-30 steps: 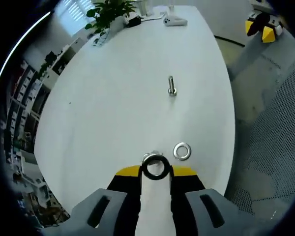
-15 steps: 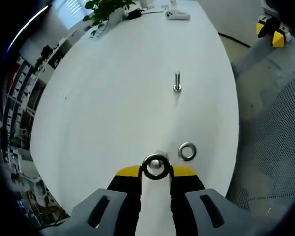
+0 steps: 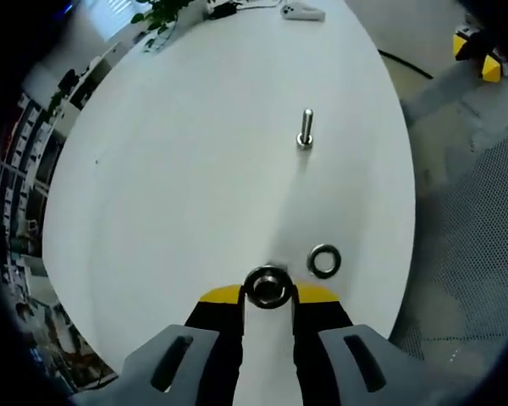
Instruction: Place the washer onto the threaded stud by aligning its center hole with the stud, sliding it down to the base, and recovering from edge contact or off-axis alignment until the washer reaches the visible bottom stop.
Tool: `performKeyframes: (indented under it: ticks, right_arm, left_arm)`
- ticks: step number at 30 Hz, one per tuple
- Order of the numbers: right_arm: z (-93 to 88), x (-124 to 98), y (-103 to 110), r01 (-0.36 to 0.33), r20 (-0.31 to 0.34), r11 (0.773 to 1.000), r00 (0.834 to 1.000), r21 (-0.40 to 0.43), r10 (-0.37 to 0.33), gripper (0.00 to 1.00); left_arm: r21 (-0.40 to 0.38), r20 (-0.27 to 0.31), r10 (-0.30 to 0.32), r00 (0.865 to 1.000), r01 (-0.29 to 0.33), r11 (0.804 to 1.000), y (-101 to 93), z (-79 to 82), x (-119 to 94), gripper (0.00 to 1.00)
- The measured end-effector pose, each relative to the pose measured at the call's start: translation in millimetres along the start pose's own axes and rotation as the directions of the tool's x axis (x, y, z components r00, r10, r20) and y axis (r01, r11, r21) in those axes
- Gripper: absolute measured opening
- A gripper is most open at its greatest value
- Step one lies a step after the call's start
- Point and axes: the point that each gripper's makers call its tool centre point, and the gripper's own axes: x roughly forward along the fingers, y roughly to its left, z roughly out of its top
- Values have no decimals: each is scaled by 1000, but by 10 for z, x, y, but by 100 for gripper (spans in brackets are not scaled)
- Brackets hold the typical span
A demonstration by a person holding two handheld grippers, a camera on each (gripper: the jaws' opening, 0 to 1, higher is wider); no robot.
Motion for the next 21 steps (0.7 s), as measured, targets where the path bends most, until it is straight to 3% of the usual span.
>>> performKeyframes:
  ticks: [11, 21]
  right_arm:
    - [-17, 11, 6, -6, -14, 1000, 1000, -10, 6, 23]
    - [-35, 13, 5, -16, -26, 1000, 1000, -13, 16, 20]
  left_arm:
    - [12, -50, -42, 998, 43, 999, -60, -59, 264, 19]
    - [25, -101, -69, 993, 72, 997, -112, -91, 374, 19]
